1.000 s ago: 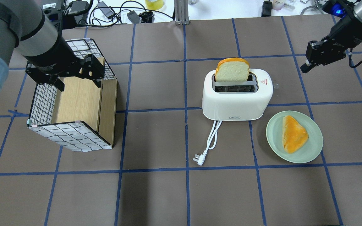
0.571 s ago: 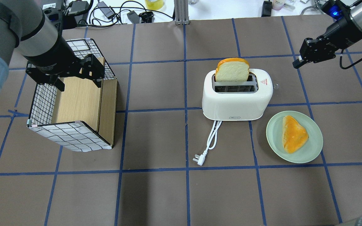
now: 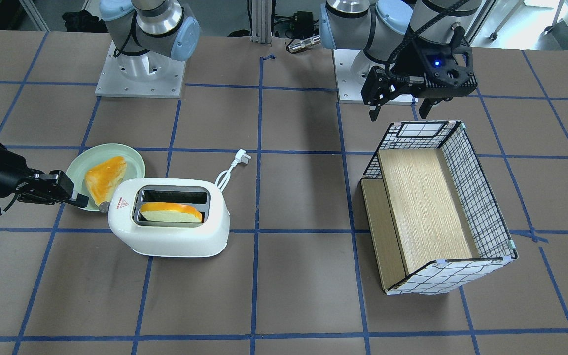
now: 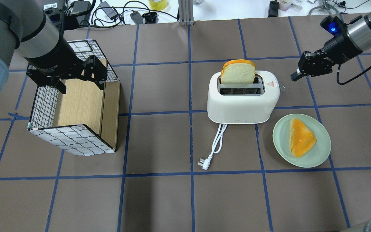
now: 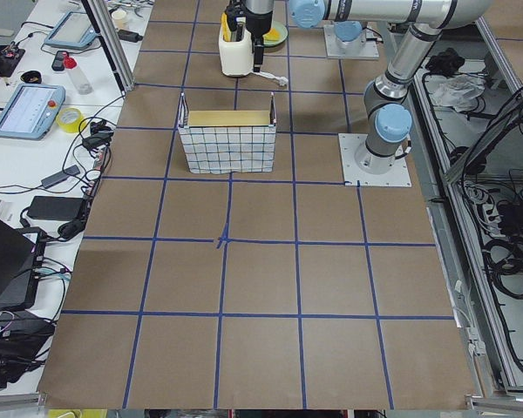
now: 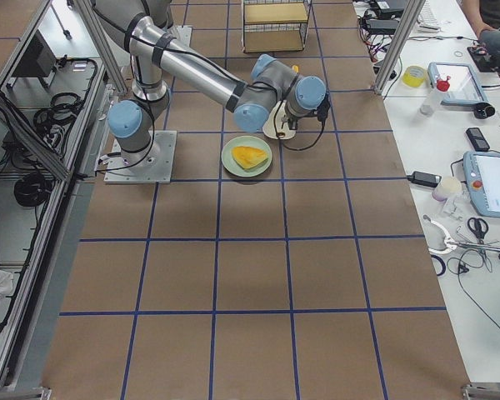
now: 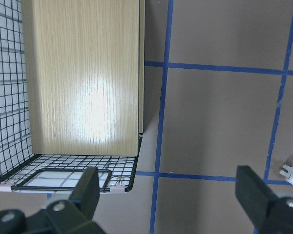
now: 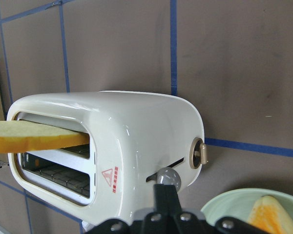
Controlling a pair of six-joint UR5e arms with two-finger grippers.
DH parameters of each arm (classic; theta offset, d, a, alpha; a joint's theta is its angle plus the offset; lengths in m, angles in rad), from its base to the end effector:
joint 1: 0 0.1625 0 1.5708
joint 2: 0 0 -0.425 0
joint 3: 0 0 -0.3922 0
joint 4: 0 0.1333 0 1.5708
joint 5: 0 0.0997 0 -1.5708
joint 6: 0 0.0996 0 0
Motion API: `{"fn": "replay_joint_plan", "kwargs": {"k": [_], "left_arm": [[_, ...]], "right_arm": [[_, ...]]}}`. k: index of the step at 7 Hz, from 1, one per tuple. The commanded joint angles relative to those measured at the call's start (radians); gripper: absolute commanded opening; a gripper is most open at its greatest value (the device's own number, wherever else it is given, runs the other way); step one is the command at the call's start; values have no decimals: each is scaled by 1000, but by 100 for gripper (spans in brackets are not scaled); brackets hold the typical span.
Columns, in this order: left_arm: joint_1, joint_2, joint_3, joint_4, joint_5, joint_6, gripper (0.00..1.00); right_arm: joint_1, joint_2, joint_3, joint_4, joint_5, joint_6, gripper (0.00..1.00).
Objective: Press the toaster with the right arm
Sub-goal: 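Move the right gripper down toward the lever on the toaster's side, then press the toaster lever down with the right gripper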
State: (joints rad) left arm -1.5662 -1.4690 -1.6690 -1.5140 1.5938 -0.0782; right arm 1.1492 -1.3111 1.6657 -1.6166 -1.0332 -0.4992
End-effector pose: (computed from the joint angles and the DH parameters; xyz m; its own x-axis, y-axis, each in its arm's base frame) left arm -0.1289 -0.4551 0.4933 -0.9963 -0.0839 -0.0182 -0.0827 0.9946 -0.0620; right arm -0.0552 -0.5735 0.3253 -0.8188 0.0171 -0.5738 -0.0024 0.9994 0.0333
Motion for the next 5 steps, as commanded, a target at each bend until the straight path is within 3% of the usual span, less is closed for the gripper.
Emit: {"fn": "replay_joint_plan", "kwargs": {"k": [1, 5], "left_arm": [[0, -1, 0, 0, 0, 0, 100], [0, 1, 0, 0, 1, 0, 100]], "right_arm": [[0, 3, 11, 0, 89, 1, 0], [0, 33, 37, -2, 76, -16, 0]]}}
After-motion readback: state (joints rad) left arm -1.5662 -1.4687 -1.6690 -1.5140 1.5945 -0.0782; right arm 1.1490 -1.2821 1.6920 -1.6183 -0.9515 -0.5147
